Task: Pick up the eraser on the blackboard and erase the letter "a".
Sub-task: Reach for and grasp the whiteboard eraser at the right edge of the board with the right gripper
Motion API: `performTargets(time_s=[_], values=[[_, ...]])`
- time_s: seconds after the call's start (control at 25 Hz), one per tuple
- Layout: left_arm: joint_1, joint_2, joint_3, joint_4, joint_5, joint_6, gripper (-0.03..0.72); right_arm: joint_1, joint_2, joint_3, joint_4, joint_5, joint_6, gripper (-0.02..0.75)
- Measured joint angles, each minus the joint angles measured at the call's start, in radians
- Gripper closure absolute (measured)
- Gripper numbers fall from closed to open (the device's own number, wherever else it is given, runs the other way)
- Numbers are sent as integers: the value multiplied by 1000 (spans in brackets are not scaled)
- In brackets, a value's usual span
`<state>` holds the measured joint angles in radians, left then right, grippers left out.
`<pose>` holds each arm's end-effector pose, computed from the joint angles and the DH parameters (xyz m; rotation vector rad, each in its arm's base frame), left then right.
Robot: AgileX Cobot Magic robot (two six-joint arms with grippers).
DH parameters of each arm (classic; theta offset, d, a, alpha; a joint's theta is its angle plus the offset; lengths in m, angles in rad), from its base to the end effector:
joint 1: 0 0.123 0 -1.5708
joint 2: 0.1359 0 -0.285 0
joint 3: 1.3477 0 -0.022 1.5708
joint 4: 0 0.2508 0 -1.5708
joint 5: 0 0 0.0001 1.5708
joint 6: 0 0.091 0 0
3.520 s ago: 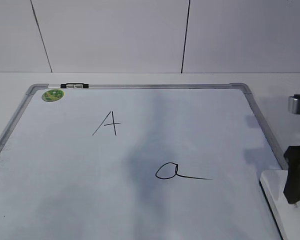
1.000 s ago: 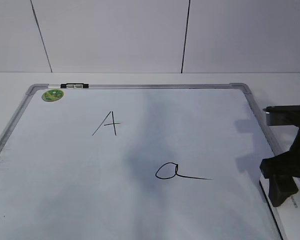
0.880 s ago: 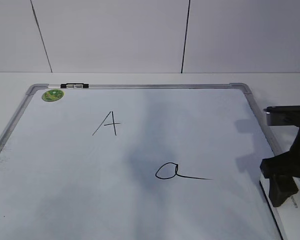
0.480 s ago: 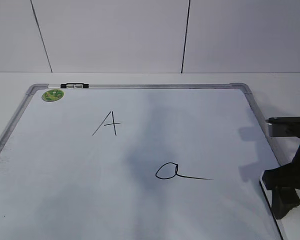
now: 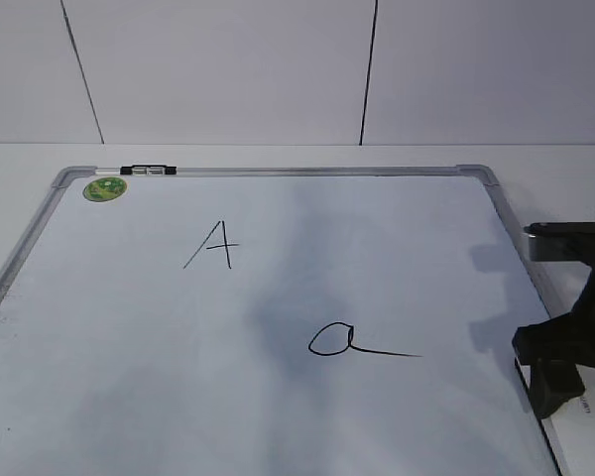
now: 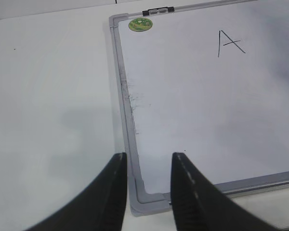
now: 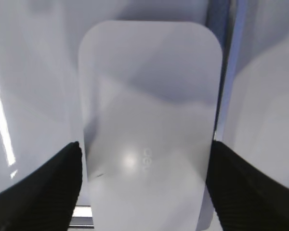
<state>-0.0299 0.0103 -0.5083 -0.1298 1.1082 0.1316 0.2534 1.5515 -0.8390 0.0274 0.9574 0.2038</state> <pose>-0.0069 -0.0103 0.2764 0.1780 2.0804 -0.0949 0.2398 0.0642 0.1861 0.0526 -3.1244 -0.0297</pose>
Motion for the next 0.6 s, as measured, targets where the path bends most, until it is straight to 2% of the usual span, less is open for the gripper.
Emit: performTargets(time_s=[0.6], values=[[0,0,0,0,0,0,449,0,16,0,-2,-9,4,116]])
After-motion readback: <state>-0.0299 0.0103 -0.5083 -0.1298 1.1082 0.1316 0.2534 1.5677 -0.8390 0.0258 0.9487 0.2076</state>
